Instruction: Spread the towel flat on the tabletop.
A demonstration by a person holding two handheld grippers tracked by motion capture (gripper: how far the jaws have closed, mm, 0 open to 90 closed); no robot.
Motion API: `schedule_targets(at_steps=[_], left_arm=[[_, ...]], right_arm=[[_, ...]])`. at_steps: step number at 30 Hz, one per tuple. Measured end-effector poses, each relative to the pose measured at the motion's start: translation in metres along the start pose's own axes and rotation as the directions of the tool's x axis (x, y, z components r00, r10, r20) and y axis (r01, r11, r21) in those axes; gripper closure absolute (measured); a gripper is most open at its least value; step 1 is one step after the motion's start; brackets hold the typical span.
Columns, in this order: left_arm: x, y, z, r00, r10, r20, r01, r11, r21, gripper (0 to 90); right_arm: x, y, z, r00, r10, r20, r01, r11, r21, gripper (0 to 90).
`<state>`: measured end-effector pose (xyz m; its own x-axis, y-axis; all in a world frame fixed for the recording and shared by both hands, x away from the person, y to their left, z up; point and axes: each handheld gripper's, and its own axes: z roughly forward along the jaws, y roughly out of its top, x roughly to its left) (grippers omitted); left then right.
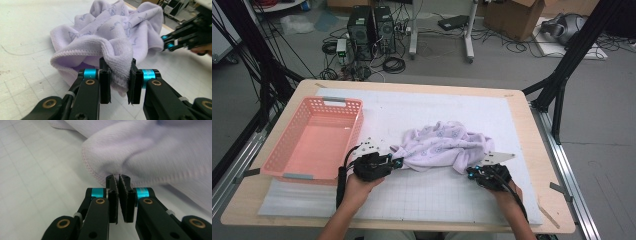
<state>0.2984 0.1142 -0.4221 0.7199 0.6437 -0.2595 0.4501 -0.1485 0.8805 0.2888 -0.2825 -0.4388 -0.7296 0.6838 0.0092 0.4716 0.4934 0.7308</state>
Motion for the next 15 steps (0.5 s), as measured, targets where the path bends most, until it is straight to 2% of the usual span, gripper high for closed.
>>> schedule_targets(at_steps=[3,7,10,13,15], left_arm=[[0.000,0.000,0.001,0.9998,0.012,-0.015,-0.012,0.9998,0.013,75.8],[0.000,-0.002,0.000,0.9999,0.010,-0.005,-0.010,0.9997,0.021,75.8],[-0.003,-0.001,-0.002,0.9998,0.014,0.015,-0.014,0.9995,0.028,75.7],[-0.009,-0.003,-0.004,0.9983,0.012,0.056,-0.015,0.9989,0.045,75.6],[-0.015,-0.006,-0.005,0.9966,0.025,0.079,-0.030,0.9977,0.061,75.4]], right_arm=[[-0.007,-0.011,-0.022,0.9993,0.031,0.020,-0.030,0.999,-0.018,86.3],[-0.009,-0.030,-0.053,0.9967,0.052,0.061,-0.052,0.999,-0.016,86.4],[-0.009,-0.046,-0.074,0.9947,0.081,0.063,-0.080,0.997,-0.023,86.4],[-0.002,-0.057,-0.090,0.9954,0.079,0.055,-0.078,0.997,-0.016,86.4],[0.004,-0.062,-0.099,0.9966,0.061,0.055,-0.061,0.998,0.002,86.4]])
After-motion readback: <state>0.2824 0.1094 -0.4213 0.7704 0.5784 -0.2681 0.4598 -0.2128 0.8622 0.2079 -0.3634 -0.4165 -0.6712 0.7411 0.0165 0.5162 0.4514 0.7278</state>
